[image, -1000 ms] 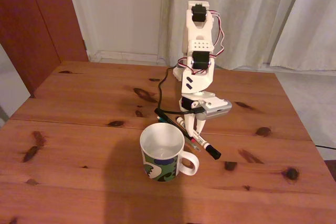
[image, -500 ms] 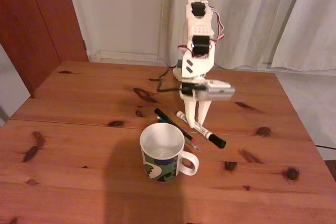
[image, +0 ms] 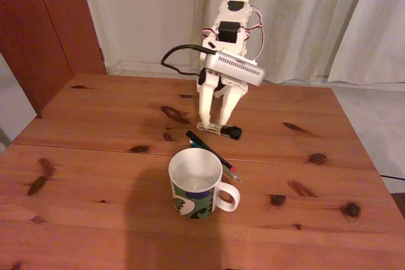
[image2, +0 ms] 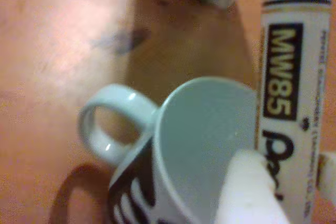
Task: Clean up the desk and place the pens and markers into the cup
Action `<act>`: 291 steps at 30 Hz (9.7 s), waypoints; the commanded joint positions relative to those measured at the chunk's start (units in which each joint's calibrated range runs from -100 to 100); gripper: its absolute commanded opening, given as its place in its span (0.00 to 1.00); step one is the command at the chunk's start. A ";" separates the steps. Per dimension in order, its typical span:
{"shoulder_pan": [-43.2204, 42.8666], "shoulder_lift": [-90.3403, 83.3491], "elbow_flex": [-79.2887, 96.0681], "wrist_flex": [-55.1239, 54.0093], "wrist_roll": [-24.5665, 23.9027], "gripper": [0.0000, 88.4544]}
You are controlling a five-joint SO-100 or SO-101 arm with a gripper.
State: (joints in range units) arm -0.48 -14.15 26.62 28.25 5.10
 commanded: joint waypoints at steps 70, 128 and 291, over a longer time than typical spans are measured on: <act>-1.09 14.44 -6.70 -28.03 -16.21 0.01; 0.44 14.28 -7.15 -17.71 -10.03 0.00; 1.40 28.59 -8.50 32.87 12.44 0.01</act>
State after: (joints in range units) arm 0.99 15.51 18.05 61.76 17.51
